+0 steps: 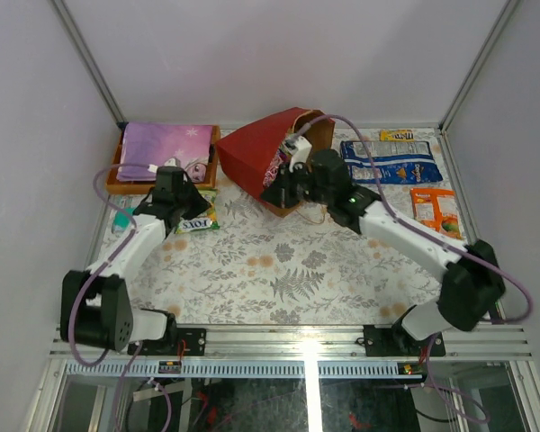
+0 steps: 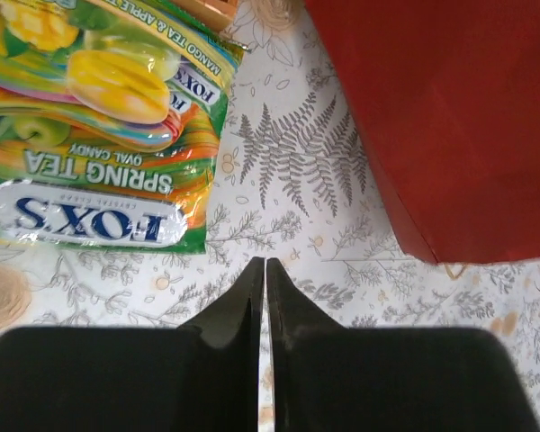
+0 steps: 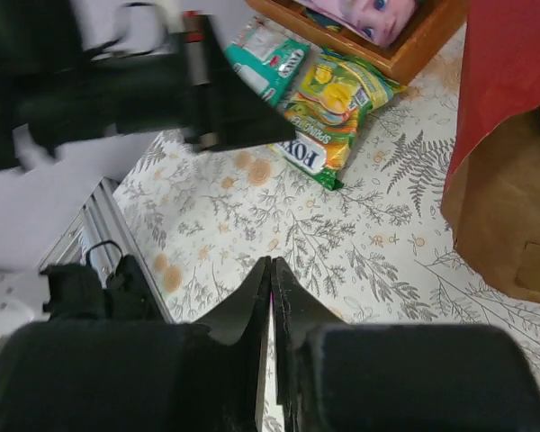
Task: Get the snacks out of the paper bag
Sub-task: Place the snack at the center of the board.
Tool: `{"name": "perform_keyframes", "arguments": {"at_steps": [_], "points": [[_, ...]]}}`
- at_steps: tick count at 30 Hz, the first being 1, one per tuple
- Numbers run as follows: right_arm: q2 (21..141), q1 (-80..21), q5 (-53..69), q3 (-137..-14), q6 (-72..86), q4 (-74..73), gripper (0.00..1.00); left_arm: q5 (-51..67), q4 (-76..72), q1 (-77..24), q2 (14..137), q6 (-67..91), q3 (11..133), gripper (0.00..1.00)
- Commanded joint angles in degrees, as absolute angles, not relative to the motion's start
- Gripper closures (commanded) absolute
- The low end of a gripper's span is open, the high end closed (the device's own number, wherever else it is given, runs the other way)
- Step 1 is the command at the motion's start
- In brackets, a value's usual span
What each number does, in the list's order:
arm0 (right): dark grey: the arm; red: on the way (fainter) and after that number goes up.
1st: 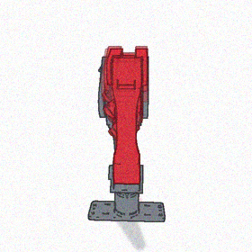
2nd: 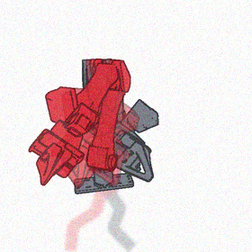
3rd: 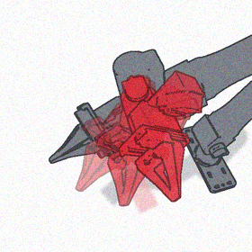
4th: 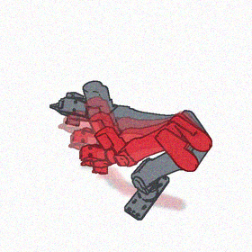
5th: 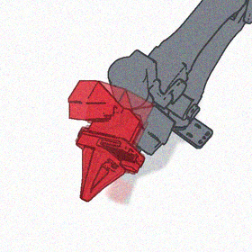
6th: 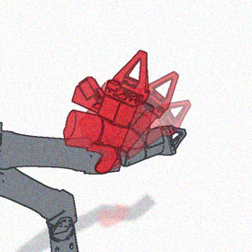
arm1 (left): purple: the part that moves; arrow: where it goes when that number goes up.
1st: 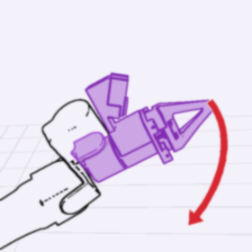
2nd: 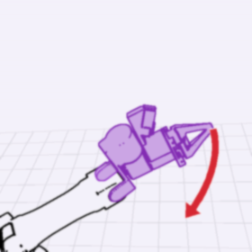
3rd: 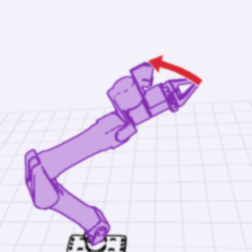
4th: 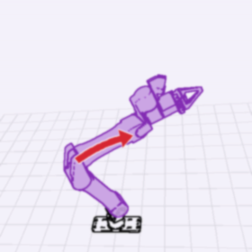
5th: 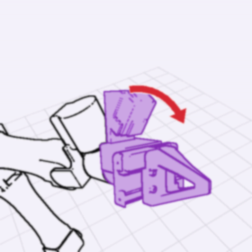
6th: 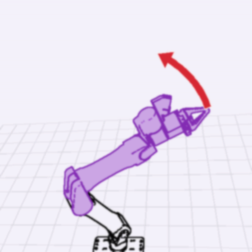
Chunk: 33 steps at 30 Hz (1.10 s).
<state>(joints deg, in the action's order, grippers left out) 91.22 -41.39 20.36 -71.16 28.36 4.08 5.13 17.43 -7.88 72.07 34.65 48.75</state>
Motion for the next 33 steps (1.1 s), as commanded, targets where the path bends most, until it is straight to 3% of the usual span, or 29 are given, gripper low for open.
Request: {"name": "perform_keyframes", "arguments": {"at_steps": [1, 9, 16, 20, 23, 27, 28, 29, 30, 33], "points": [[81.5, -41.3, 24.8, -61.4, 23.5, 7.6, 0.94, 6.4, 6.4, -7.7, 80.2, 41.4, 50.3, 1.00], [74.1, -39.1, 27.0, -60.2, 15.7, 1.3, 0.98, -5.3, -8.4, -7.5, 92.7, 46.2, 46.5, 1.00], [72.7, -38.5, 30.8, -57.1, 17.5, 5.3, 0.99, -7.9, -9.8, -7.1, 97.7, 48.0, 45.5, 1.00], [73.1, -37.7, 26.6, -56.8, 18.2, 4.9, 0.93, -8.2, -8.7, -7.2, 96.6, 47.7, 44.7, 1.00], [71.9, -35.1, 20.1, -55.0, 21.3, 5.9, 0.80, -8.7, -8.6, -8.4, 91.6, 47.4, 44.7, 1.00], [71.0, -30.6, 18.4, -48.7, 27.5, 13.6, 0.85, -16.0, -3.2, -13.5, 84.8, 42.3, 50.1, 1.00], [71.2, -29.8, 19.5, -48.2, 28.4, 14.6, 0.85, -17.9, -1.2, -15.2, 84.2, 40.4, 52.9, 0.97], [71.7, -29.1, 21.3, -48.0, 29.2, 15.9, 0.85, -20.0, 0.7, -17.0, 84.1, 37.9, 56.0, 0.87], [72.4, -28.2, 23.5, -48.2, 30.1, 16.5, 0.84, -22.1, 2.2, -19.0, 84.8, 35.0, 60.8, 0.67], [75.9, -25.2, 29.2, -49.8, 34.6, 15.5, 0.83, -29.0, 5.7, -25.1, 89.8, 25.3, 72.5, 0.21]]}}
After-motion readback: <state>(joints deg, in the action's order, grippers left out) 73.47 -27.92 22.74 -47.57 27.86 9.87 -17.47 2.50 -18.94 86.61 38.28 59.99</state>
